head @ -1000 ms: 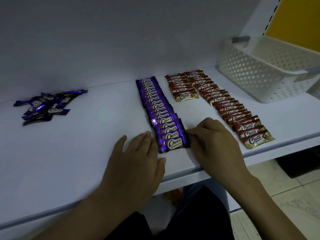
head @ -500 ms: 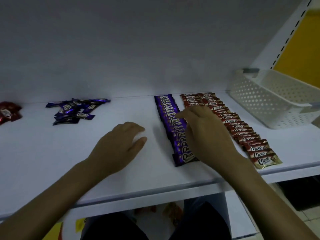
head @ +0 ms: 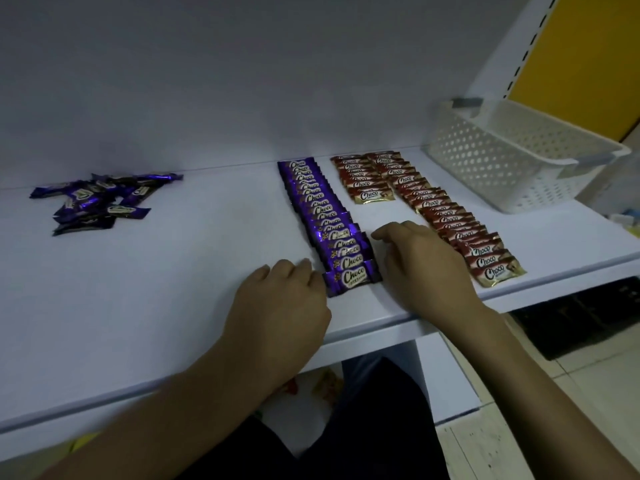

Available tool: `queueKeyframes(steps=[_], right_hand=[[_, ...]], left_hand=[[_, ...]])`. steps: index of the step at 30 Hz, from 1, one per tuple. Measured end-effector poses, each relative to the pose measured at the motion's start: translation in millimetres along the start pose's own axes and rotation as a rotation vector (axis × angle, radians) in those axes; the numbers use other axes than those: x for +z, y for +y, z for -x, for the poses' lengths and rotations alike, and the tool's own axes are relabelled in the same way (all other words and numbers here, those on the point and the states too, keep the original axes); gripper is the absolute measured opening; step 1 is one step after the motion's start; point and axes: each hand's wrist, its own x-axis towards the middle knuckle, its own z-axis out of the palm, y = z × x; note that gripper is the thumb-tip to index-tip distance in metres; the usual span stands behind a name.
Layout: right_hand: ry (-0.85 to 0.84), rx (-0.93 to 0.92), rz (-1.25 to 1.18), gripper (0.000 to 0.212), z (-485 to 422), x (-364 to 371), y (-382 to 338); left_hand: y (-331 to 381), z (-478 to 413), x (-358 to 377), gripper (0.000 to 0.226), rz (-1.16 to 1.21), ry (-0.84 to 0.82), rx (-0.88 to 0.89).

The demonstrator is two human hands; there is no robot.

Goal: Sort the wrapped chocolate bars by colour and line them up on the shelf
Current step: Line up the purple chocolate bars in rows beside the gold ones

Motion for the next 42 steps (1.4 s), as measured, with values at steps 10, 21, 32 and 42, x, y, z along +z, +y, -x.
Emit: queueKeyframes(steps=[10,21,32,42], right_hand=[[-0.01,-0.02,-0.031,0.034,-6.8,-4.8,-3.4],[-0.123,-0.248,-0.232,0.04,-85.1,70.2,-204.2],[-0.135,-0.06,-0.114,0.034,-125.3,122.6,-234.6],[-0.017,-0.112,-0.154,0.026,-130.9,139.3,-229.1]], left_hand=[[-10.4,-3.2,-6.5,0.003,-0.068,0.125,0.043],[-197.5,35.5,9.9,0.084,-0.034,0.075,-0.604],[-287.5,-0.1,29.8,0.089,0.0,-0.087,-0.768],[-295.5,3.9,38.6,0.037,0.223,0.224,-0.453]])
